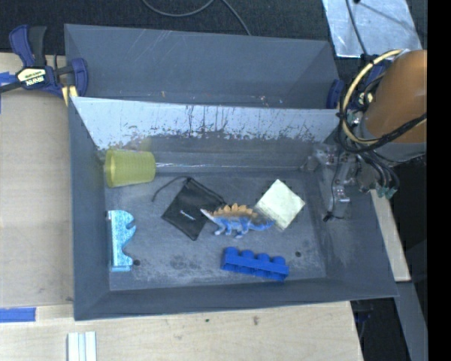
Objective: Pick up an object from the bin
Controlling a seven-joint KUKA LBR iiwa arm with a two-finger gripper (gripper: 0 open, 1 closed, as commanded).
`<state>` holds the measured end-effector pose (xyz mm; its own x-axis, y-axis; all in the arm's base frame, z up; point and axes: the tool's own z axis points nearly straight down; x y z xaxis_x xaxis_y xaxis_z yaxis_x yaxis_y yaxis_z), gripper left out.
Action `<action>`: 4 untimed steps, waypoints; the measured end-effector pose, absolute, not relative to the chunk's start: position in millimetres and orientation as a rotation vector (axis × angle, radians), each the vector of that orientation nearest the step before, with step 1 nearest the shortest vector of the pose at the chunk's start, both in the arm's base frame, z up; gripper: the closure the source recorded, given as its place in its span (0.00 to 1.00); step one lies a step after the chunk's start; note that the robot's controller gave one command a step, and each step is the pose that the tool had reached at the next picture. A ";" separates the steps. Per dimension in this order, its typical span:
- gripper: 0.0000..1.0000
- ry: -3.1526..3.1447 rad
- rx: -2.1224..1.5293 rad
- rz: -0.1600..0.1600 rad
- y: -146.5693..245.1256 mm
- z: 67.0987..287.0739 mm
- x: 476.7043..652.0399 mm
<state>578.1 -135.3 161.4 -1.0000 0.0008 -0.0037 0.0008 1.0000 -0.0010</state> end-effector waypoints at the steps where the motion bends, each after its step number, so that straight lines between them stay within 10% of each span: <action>1: 0.00 3.133 0.002 -0.005 -108.1 116.6 582.1; 2: 1.00 3.125 -0.192 -0.002 -59.0 71.8 582.7; 4: 1.00 3.122 -0.220 -0.003 -59.8 71.4 585.5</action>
Offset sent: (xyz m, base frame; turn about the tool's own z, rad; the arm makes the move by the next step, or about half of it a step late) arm 0.0026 0.0761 -0.0914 -0.1224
